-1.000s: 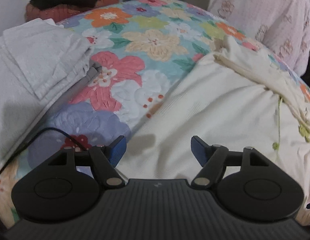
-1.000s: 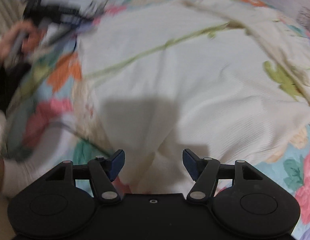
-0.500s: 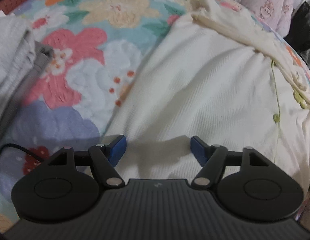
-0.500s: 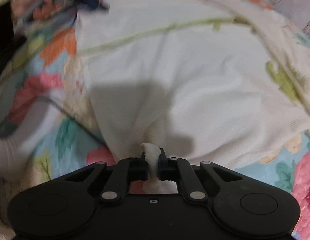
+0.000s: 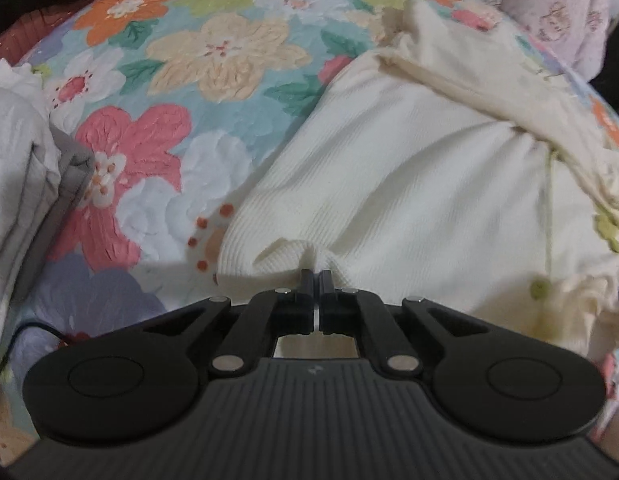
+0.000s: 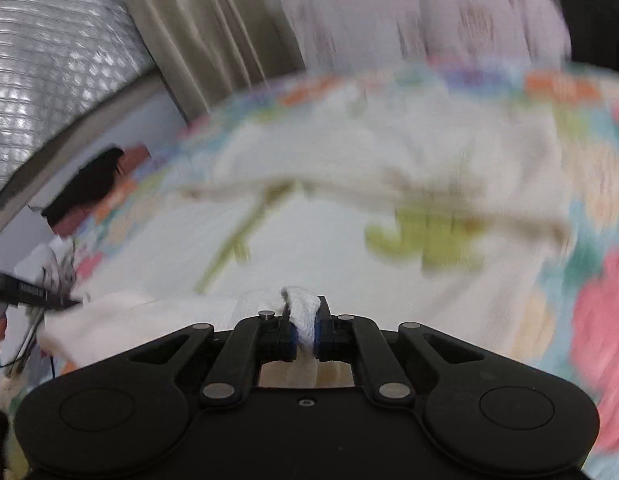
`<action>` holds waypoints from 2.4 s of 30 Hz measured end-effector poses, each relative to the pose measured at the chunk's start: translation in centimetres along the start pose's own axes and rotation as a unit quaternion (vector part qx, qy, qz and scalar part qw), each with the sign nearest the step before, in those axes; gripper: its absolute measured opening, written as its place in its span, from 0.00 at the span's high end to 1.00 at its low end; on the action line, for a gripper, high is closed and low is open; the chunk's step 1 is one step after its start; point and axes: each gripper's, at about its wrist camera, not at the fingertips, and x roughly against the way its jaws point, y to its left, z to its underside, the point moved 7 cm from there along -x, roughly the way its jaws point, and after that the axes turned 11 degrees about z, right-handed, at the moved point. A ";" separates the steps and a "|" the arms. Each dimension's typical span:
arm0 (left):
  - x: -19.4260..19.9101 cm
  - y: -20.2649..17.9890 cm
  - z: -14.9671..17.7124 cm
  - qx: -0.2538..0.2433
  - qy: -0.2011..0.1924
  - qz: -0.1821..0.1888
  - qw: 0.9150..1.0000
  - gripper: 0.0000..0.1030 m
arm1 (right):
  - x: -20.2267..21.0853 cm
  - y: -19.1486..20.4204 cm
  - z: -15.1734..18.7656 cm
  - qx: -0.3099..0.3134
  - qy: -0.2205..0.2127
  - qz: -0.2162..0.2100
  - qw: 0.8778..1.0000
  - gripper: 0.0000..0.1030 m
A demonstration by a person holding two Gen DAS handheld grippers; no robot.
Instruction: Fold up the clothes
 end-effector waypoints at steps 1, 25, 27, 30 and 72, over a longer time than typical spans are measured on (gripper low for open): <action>-0.6 0.1 0.3 0.010 0.000 -0.010 1.000 0.98 | -0.3 0.0 0.5 0.007 0.003 0.003 1.000 0.92; 2.2 -2.9 0.1 0.025 -0.058 0.010 0.998 0.98 | 0.8 -2.8 -0.9 -0.002 -0.037 0.016 0.999 0.92; 2.1 -3.4 -0.4 0.025 -0.062 0.010 0.998 0.98 | 1.3 -3.3 -1.2 -0.008 -0.051 0.021 0.998 0.92; 2.9 -4.0 -1.2 0.022 -0.087 0.008 0.996 0.98 | 2.4 -4.0 -1.8 -0.015 -0.072 0.027 0.997 0.92; 1.9 -11.0 -15.6 -0.070 -0.166 0.070 0.981 0.98 | 5.6 -8.1 -10.9 0.015 -0.149 0.075 0.986 0.94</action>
